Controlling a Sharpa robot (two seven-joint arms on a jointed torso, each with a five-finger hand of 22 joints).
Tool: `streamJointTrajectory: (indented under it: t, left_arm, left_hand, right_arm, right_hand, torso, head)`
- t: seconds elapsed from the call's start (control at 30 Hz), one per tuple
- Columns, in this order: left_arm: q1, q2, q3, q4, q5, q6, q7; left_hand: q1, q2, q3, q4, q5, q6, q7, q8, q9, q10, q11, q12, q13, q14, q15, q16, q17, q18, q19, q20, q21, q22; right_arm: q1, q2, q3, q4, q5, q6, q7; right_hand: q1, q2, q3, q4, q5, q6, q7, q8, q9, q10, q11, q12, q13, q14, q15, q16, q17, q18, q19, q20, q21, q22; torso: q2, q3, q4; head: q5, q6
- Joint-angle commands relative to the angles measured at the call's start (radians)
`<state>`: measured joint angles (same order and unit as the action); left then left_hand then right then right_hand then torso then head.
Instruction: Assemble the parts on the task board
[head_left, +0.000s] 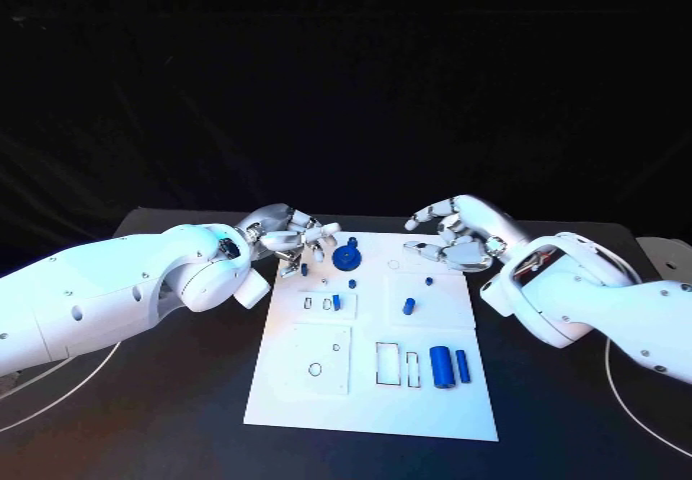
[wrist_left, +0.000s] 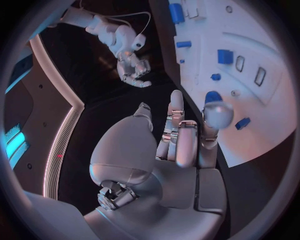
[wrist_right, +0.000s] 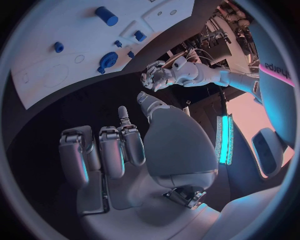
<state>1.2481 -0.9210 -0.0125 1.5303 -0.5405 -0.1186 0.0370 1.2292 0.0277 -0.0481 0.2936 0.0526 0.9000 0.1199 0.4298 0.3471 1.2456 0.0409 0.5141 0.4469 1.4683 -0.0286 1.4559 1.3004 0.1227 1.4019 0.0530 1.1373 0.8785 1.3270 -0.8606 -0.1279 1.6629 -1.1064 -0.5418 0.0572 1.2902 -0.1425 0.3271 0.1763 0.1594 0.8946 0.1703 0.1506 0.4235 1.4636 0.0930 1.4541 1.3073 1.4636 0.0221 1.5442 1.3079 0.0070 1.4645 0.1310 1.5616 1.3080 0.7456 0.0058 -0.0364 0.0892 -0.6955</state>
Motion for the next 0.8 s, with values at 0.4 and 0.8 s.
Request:
streamJointTrajectory:
  t: [0.4, 0.8]
  left_arm:
    - [0.045, 0.095, -0.017, -0.031, -0.473, 0.344, -0.484]
    - [0.062, 0.171, -0.04, -0.077, -0.565, 0.366, -0.544]
  left_hand:
    - [0.002, 0.084, -0.09, -0.001, -0.002, -0.064, -0.015, 0.166, 0.144, -0.087, -0.012, 0.419, 0.367, 0.093, -0.011, 0.091, 0.243, -0.042, 0.031, -0.004, 0.201, 0.254]
    - [-0.048, 0.127, -0.197, 0.0, -0.002, -0.077, -0.029, 0.244, 0.214, -0.051, -0.024, 0.556, 0.497, 0.099, -0.02, 0.107, 0.261, -0.055, 0.046, -0.011, 0.254, 0.339]
  right_arm:
    - [0.019, -0.096, -0.001, -0.003, 0.245, 0.074, 0.048]
    - [0.019, -0.103, -0.002, -0.013, 0.225, 0.081, 0.024]
  right_hand:
    - [0.014, -0.001, 0.012, -0.004, 0.031, 0.008, -0.003, 0.012, 0.002, 0.004, -0.01, -0.002, 0.146, 0.086, -0.011, -0.004, 0.168, -0.004, 0.098, -0.012, -0.003, 0.256]
    - [0.014, -0.004, 0.013, -0.006, 0.039, 0.007, -0.003, 0.013, 0.001, 0.004, -0.011, -0.002, 0.146, 0.085, -0.011, -0.004, 0.166, -0.003, 0.096, -0.013, -0.005, 0.254]
  torso:
    - [-0.041, 0.0126, 0.0023]
    - [-0.04, 0.013, 0.001]
  head:
    - [0.005, -0.032]
    - [0.005, -0.044]
